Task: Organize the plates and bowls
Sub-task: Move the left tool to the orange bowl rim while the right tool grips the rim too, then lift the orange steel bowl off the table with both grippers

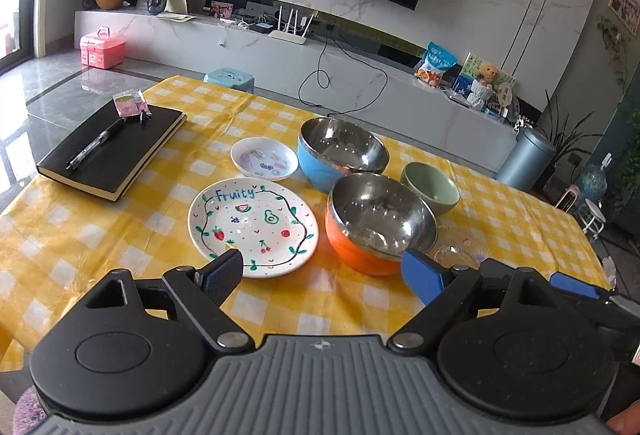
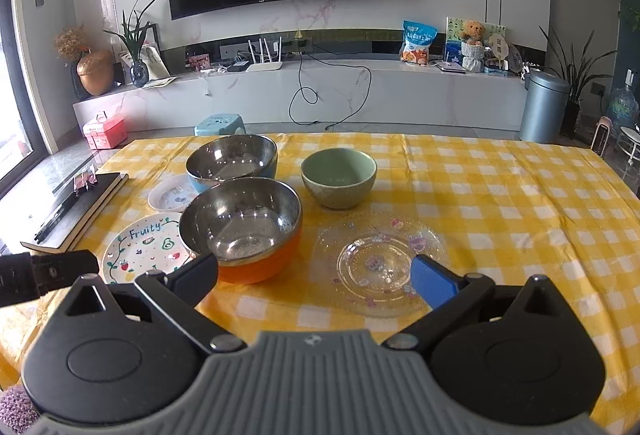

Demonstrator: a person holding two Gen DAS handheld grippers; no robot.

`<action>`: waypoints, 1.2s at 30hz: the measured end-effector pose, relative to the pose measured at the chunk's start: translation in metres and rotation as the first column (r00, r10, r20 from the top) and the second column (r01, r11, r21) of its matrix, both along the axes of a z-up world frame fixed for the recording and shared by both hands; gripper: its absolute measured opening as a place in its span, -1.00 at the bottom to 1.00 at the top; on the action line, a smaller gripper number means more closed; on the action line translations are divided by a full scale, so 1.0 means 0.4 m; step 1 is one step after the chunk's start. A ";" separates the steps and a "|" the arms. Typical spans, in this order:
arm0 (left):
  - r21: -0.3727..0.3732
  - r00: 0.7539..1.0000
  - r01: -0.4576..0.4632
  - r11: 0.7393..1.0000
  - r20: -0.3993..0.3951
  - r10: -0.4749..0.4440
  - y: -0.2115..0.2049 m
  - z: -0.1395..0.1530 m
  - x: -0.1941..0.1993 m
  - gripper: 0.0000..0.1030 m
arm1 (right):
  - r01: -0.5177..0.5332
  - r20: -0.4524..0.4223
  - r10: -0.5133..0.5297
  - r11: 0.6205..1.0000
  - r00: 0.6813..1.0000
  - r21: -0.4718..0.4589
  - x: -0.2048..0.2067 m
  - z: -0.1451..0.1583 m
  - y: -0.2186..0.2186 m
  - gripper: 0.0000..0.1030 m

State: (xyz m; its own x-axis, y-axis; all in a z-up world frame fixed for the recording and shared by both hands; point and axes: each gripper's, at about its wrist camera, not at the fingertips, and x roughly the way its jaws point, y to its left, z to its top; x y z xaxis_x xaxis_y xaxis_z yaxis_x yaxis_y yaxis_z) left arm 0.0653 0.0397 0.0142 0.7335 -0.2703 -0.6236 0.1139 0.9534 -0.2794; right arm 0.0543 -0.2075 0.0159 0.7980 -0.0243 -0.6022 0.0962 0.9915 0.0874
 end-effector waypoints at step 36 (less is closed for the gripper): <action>0.103 0.941 0.115 0.988 -0.329 -0.076 -0.103 -0.131 0.380 -0.06 | 0.095 -0.342 -0.006 0.965 0.940 0.243 0.375 -0.166 -0.040 -0.38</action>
State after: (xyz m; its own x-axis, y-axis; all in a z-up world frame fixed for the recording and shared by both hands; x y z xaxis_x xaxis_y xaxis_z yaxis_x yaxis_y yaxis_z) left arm 0.2174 -0.0013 -0.0381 0.4615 -0.2386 -0.8545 0.1285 0.9710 -0.2017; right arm 0.2044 -0.2233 -0.0505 0.5498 0.1283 -0.8254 0.2131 0.9339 0.2871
